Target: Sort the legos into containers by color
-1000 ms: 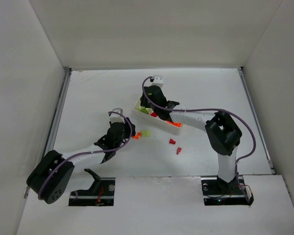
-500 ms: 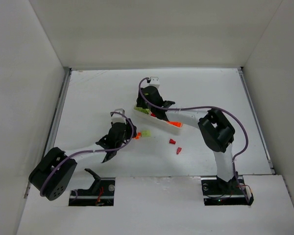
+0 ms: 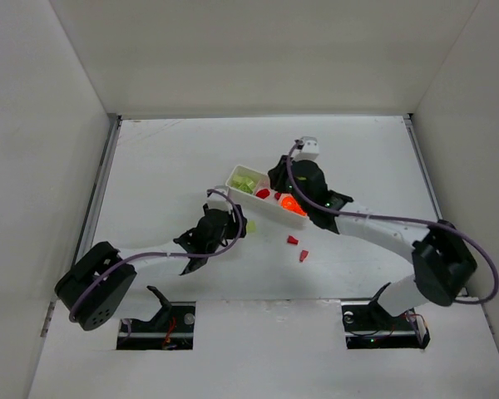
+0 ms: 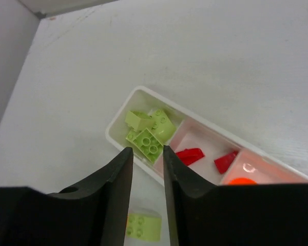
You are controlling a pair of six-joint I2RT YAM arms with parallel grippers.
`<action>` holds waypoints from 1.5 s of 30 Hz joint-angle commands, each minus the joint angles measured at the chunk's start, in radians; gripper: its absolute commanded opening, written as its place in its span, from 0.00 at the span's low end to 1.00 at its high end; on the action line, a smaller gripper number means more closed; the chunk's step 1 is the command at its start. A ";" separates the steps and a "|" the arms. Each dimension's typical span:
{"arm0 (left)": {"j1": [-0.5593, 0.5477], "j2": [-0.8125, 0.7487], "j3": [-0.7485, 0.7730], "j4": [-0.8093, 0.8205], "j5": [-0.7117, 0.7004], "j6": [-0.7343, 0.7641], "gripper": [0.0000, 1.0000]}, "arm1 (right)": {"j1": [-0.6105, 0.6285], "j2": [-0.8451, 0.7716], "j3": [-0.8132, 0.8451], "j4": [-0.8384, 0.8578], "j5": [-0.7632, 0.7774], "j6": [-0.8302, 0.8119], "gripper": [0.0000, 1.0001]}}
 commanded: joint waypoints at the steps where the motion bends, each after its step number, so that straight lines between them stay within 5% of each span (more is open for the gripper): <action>1: -0.047 0.028 0.071 0.001 -0.010 0.074 0.57 | -0.033 -0.130 -0.178 0.095 0.007 0.014 0.34; 11: -0.153 0.103 0.225 -0.233 -0.086 0.103 0.54 | -0.089 -0.218 -0.348 0.172 -0.073 0.040 0.45; 20: -0.144 0.128 0.233 -0.240 -0.104 0.103 0.62 | -0.124 -0.287 -0.402 0.195 -0.104 0.075 0.61; 26: -0.104 0.191 0.254 -0.229 -0.005 0.100 0.60 | -0.135 -0.278 -0.405 0.201 -0.133 0.089 0.62; 45: -0.159 0.303 0.332 -0.233 -0.008 0.109 0.57 | -0.135 -0.282 -0.407 0.201 -0.133 0.091 0.63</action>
